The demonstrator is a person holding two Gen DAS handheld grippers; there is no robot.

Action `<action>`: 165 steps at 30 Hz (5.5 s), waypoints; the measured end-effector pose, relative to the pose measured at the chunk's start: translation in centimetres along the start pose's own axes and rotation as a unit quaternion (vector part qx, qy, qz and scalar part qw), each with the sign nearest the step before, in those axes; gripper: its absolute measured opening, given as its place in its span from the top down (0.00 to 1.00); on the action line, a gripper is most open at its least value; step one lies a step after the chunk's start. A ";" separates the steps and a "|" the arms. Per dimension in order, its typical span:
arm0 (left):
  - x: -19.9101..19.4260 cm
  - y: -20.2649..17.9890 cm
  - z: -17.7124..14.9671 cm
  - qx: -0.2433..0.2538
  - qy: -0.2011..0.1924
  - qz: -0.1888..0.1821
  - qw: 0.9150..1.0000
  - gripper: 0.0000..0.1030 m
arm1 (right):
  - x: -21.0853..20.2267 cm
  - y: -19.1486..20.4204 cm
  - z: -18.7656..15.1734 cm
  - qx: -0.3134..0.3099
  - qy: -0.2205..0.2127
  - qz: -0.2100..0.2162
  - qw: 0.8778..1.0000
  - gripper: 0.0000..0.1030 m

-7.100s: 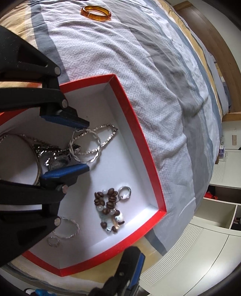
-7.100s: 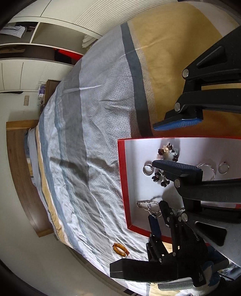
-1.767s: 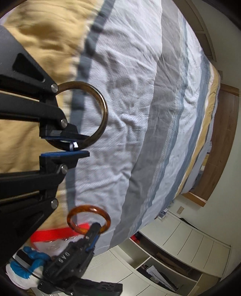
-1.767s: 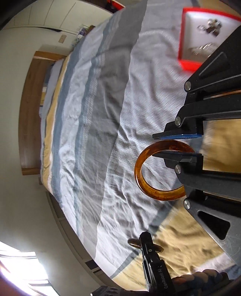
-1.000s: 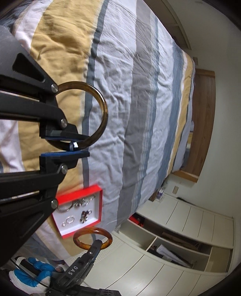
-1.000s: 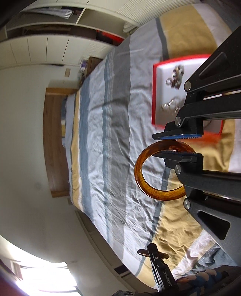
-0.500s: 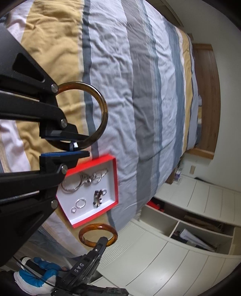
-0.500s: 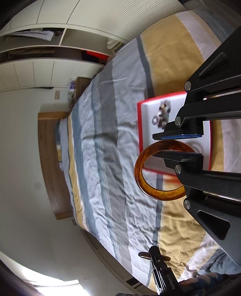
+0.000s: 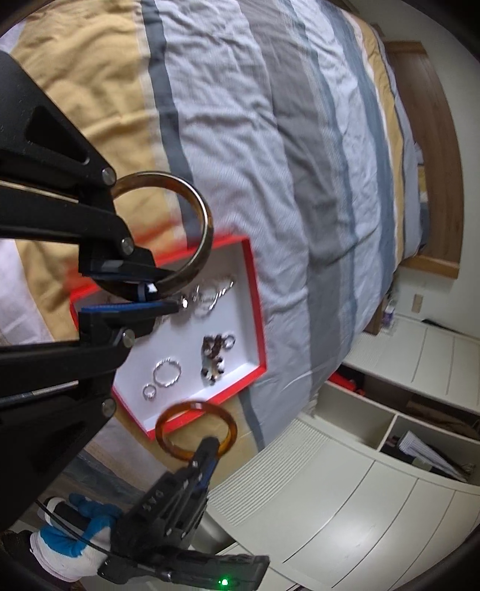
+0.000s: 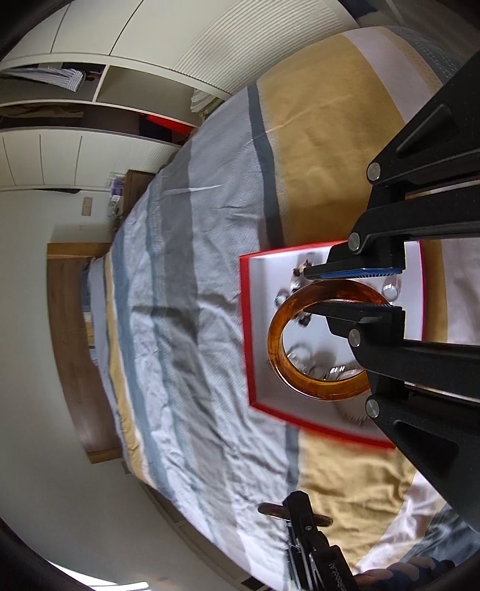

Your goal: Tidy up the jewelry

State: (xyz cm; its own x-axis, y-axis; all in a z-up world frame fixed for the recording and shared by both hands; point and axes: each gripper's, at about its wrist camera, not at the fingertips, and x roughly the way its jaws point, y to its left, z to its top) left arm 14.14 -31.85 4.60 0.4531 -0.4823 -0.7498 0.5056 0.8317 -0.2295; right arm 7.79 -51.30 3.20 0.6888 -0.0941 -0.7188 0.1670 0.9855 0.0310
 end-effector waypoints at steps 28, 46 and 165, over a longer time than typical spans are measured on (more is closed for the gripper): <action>11.1 -4.5 -3.5 0.068 0.110 -0.033 0.991 0.91 | 8.6 0.2 -4.0 -0.153 0.128 0.024 0.980 0.90; 11.6 -4.3 -4.0 0.056 0.123 -0.060 0.989 0.76 | 8.2 0.7 -4.2 -0.174 0.132 0.037 0.975 0.73; -15.4 9.0 -16.7 -0.064 -0.010 0.231 0.971 0.55 | -8.3 14.3 -11.4 -0.028 0.047 0.030 0.998 0.01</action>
State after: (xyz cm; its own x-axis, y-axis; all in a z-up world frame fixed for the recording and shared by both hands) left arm -0.57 -12.38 3.73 0.6240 -0.0547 -0.7795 0.1515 0.9871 0.0520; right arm -3.56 -34.78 1.69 0.6263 -0.0225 -0.7792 0.0852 0.9956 0.0397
